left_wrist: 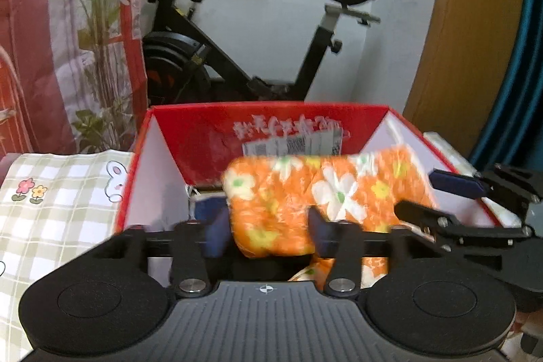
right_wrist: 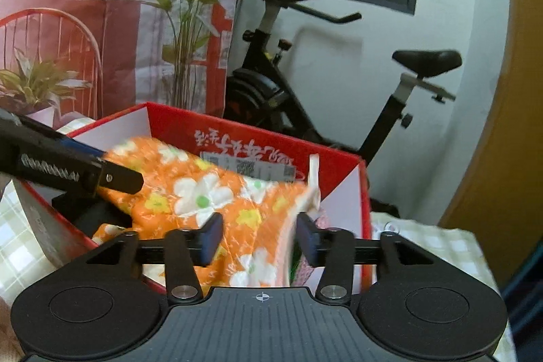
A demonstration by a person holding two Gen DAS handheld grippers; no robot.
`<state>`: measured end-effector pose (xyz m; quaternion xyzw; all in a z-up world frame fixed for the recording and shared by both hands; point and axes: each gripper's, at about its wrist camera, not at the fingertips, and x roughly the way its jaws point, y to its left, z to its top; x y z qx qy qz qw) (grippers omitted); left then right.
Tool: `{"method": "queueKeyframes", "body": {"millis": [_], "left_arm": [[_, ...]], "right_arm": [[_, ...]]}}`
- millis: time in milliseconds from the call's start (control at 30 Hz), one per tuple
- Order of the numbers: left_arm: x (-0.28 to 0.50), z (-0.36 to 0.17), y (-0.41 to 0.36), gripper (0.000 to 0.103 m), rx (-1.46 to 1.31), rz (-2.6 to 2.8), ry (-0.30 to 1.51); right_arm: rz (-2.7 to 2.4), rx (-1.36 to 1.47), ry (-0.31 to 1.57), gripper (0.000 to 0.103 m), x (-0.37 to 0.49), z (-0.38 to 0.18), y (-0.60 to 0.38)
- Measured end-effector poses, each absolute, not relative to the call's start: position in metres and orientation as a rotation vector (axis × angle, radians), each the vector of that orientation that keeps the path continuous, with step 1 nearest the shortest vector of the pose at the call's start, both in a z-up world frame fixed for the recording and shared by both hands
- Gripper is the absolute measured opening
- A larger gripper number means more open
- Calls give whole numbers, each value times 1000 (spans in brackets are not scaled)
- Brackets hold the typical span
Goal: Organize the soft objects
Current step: 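Lower the orange bag into the box and open both grippers, then move both grippers down to the cream knitted towel on the table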
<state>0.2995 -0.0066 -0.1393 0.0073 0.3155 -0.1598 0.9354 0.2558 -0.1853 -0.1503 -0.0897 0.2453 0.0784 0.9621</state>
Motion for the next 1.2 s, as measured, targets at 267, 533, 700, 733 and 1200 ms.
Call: {"method": "queueKeyframes", "body": {"millis": [267,533,700,733,1200], "left_arm": [[275,-116,15,58,-29,-345,601],[224,-117,24,58,-45,-379,614],[192,-138,28,58,-66,-388,658],[186,-145,29,57,-73,-386,673],[138,-199,53,57,-162,-261,783]], "right_arm": [[198,-140,460,52,228,-133,-185],[259,-56,452,52,175,-136,-179],[274,-13,483,51,146,-150,-177],[275,-4,494,51,140,-154,-177],[214,58,644,51,97,-203,-189]]}}
